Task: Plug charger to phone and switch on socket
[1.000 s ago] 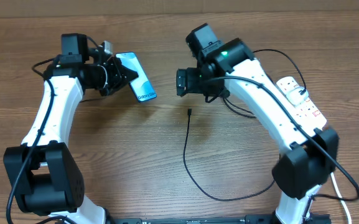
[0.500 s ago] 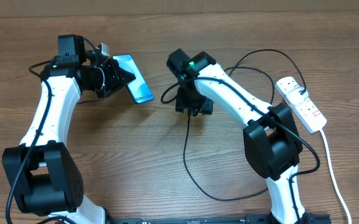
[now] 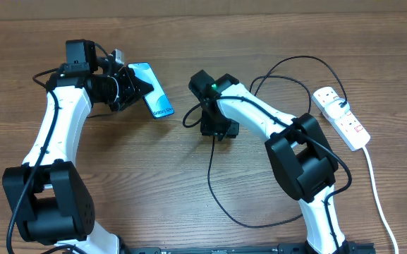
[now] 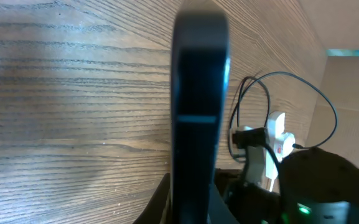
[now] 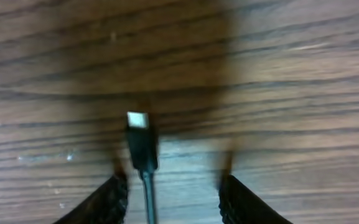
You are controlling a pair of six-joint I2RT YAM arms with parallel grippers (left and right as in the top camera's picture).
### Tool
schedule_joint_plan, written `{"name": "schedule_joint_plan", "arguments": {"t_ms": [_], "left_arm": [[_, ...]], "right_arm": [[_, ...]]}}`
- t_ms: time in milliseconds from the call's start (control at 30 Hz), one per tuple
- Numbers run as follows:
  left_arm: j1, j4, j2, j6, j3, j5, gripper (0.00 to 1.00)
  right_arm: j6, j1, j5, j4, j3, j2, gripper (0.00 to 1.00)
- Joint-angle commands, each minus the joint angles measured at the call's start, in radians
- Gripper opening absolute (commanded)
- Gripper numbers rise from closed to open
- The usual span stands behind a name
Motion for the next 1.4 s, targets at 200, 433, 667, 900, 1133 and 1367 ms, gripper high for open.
{"name": "schedule_joint_plan", "arguments": {"t_ms": [200, 433, 667, 900, 1133, 1367], "left_arm": [[0.004, 0.005, -0.006, 0.019, 0.009, 0.02, 0.04], [0.004, 0.005, -0.006, 0.019, 0.009, 0.02, 0.04], [0.004, 0.005, -0.006, 0.019, 0.009, 0.02, 0.04], [0.004, 0.004, -0.006, 0.019, 0.009, 0.02, 0.04], [0.004, 0.004, -0.006, 0.019, 0.009, 0.02, 0.04], [0.004, 0.005, -0.006, 0.019, 0.009, 0.02, 0.04]], "right_arm": [[0.005, 0.0, -0.004, 0.053, -0.052, 0.01, 0.33], [0.004, -0.001, -0.004, 0.071, -0.063, 0.011, 0.16], [0.004, -0.001, -0.004, 0.084, -0.063, 0.011, 0.12], [0.004, -0.001, -0.004, 0.084, -0.063, 0.011, 0.14], [0.004, -0.001, -0.004, 0.09, -0.072, 0.011, 0.12], [-0.005, -0.001, -0.005, 0.111, -0.076, 0.011, 0.04]]}}
